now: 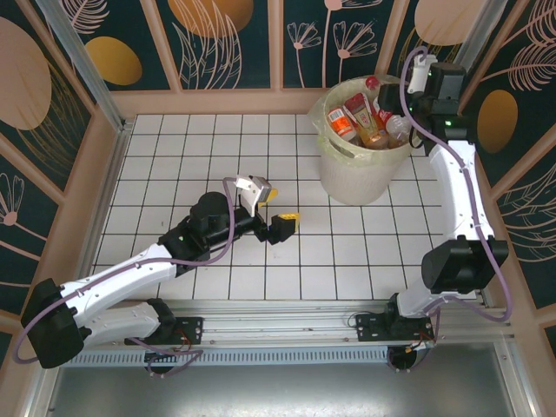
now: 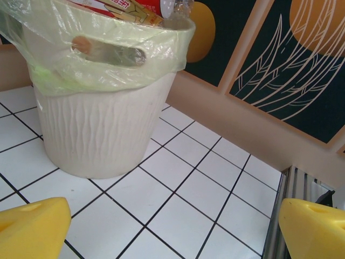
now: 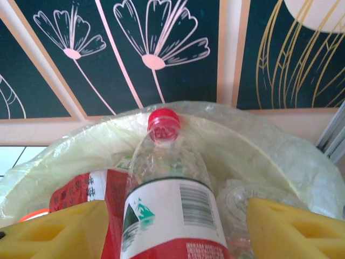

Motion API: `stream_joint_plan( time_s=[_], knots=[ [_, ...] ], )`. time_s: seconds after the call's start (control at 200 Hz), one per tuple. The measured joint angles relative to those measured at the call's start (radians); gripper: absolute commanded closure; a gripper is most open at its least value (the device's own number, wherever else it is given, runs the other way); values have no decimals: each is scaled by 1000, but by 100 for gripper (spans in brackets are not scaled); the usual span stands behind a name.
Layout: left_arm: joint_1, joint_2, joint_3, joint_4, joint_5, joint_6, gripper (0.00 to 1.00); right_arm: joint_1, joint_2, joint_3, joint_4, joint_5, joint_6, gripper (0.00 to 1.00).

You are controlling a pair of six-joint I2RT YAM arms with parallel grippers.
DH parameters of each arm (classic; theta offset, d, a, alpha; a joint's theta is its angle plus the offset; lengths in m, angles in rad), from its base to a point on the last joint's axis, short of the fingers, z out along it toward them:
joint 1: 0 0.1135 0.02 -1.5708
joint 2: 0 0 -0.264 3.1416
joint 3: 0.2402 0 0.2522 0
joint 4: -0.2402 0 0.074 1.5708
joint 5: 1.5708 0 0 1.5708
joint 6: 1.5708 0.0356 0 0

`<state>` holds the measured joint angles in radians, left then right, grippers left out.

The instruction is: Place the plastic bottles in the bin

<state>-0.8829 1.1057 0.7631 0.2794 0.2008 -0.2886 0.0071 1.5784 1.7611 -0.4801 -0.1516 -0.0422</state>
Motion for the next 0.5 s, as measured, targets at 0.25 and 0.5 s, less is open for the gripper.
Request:
stream_joint_plan(
  time_s=[0.25, 0.5],
  knots=[
    [0, -2, 0, 0, 0, 0, 1, 0, 85, 68, -22, -7, 0, 39],
    [0, -2, -4, 0, -3, 0, 1, 20, 172, 145, -71, 3, -4, 45]
  ],
)
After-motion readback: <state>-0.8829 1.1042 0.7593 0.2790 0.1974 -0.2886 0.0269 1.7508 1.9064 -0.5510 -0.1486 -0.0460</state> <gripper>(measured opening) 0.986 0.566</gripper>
